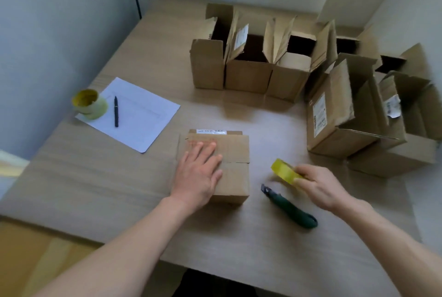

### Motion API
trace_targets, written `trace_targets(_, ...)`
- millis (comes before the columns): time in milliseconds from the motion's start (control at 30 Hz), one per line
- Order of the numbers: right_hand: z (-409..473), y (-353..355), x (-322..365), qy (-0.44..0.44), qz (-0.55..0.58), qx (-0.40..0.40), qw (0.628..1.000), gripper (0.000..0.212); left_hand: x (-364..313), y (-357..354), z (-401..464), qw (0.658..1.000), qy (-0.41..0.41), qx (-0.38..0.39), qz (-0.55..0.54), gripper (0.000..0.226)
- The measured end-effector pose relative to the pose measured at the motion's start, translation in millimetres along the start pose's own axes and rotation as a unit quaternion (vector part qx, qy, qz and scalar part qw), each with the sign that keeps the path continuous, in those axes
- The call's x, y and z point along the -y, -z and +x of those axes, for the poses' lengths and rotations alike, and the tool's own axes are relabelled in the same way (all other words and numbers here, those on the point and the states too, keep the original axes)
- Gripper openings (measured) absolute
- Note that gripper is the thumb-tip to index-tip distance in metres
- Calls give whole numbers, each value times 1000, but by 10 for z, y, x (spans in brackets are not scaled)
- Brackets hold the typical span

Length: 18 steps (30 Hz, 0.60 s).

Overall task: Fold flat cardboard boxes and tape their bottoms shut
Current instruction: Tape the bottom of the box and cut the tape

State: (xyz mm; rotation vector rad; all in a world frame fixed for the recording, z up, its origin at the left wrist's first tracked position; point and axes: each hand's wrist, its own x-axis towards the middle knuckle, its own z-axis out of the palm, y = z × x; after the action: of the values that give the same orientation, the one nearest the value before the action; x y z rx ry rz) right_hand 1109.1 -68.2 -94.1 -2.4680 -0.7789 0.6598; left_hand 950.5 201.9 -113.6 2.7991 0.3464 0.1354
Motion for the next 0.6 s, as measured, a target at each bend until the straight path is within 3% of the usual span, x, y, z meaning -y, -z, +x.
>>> trace_targets(100, 29, 167, 501, 44, 285, -60, 956, 20, -17, -25, 25, 996, 56, 21, -70, 42)
trace_targets(200, 109, 108, 1045, 104, 430, -32, 896, 17, -25, 42, 13, 987, 71, 9, -141, 58)
trace_targets(300, 214, -149, 1359, 114, 437, 0, 892, 19, 18, 141, -29, 978, 54, -2, -202, 65)
trace_targets(400, 297, -361, 1439, 105, 418, -7, 902, 33, 82, 241, -32, 963, 68, -11, -261, 64)
trace_targets(533, 369, -362, 1478, 117, 391, -5, 913, 24, 44, 474, 60, 894, 125, -25, -430, 37)
trace_targets(600, 385, -345, 1504, 128, 379, 3, 916, 24, 0, 594, 123, 851, 139, 13, -506, 38)
